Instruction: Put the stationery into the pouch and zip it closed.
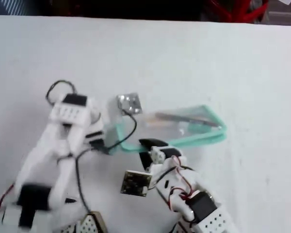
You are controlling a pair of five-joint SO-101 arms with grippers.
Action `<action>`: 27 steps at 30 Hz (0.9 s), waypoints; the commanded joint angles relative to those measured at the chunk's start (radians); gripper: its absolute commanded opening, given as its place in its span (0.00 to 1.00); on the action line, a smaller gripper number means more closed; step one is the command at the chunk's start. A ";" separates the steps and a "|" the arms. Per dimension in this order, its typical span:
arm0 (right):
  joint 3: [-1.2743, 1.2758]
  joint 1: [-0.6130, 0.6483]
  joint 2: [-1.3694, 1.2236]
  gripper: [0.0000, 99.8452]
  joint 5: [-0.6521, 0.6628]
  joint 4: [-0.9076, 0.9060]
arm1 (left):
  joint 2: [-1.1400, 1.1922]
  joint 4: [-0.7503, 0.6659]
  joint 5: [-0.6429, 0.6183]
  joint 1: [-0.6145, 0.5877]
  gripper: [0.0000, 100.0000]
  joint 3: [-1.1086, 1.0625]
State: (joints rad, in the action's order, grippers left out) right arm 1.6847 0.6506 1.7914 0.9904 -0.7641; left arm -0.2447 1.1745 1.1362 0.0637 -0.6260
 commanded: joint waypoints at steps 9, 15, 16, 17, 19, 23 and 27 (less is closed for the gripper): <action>0.006 -0.021 -0.001 0.02 -0.014 -0.008 | -0.575 -0.155 0.066 0.079 0.27 -0.399; 0.006 -0.024 -0.001 0.02 -0.014 -0.008 | -0.427 -0.245 -0.005 0.122 0.27 -0.419; 0.006 -0.024 -0.001 0.02 -0.014 -0.008 | -0.381 -0.264 -0.005 0.113 0.27 -0.414; 0.006 -0.024 -0.001 0.02 -0.014 -0.008 | -0.334 -0.279 -0.005 0.110 0.27 -0.413; 0.006 -0.024 0.001 0.02 -0.014 -0.008 | -0.239 -0.308 -0.008 0.116 0.27 -0.413; 0.006 -0.024 0.002 0.02 -0.014 -0.008 | -0.139 -0.311 -0.008 0.124 0.26 -0.394; 0.006 -0.024 0.005 0.02 -0.015 -0.008 | -0.137 -0.319 -0.009 0.174 0.26 -0.388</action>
State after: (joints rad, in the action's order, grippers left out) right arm 1.6847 0.6429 1.7914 0.9904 -0.7702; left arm -0.3859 0.8677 1.1423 0.1834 -1.0464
